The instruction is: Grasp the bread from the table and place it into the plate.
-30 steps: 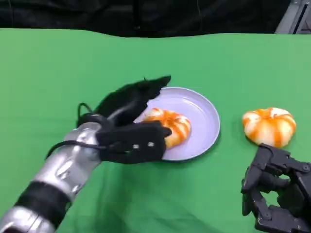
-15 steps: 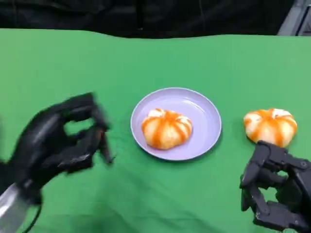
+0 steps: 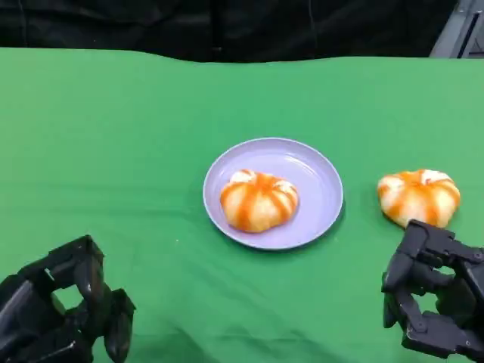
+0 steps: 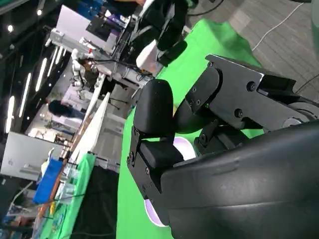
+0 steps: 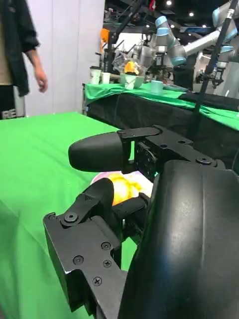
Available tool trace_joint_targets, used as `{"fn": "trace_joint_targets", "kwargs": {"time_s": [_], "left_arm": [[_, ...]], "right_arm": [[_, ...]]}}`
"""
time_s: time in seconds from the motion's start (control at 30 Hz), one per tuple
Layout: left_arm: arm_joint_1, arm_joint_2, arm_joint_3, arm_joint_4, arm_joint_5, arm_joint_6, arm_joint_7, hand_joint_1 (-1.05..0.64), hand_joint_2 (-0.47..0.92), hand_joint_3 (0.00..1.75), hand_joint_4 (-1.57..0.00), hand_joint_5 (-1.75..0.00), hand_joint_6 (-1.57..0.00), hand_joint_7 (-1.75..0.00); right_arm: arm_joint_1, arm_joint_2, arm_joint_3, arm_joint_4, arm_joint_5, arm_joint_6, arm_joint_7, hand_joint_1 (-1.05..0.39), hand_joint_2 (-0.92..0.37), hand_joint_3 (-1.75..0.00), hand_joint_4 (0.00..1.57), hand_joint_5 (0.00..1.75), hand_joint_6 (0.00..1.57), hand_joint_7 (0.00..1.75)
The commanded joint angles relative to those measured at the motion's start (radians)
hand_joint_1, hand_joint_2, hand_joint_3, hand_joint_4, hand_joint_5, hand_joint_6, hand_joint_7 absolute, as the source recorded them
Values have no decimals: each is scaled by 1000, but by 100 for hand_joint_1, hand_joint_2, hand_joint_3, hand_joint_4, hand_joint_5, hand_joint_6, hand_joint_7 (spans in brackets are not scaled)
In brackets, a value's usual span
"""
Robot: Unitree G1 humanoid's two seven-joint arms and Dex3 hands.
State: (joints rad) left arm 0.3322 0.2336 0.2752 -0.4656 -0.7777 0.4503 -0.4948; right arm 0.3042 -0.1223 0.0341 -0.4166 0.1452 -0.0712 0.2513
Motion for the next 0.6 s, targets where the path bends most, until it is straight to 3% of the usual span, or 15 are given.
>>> {"fn": "trace_joint_targets", "kwargs": {"time_s": [0.03, 0.43, 0.6], "left_arm": [[-14, 14, 5, 24, 11, -19, -3, -2, 72, 126, -99, -175, -74, -175], [-47, 6, -13, 29, 33, -14, 21, 1, 75, 123, -101, -175, -73, -175], [-45, 12, -2, 15, 25, 0, 42, 2, 70, 131, -102, -175, -73, -175]], "right_arm": [[6, -10, -17, -16, -2, -10, -6, 2, -67, -107, 80, 175, 68, 153], [-1, -31, -39, -14, -7, -15, 6, 1, -66, -108, 79, 175, 67, 155], [4, -30, -35, -18, -2, -7, 8, 1, -66, -108, 78, 175, 67, 156]]}}
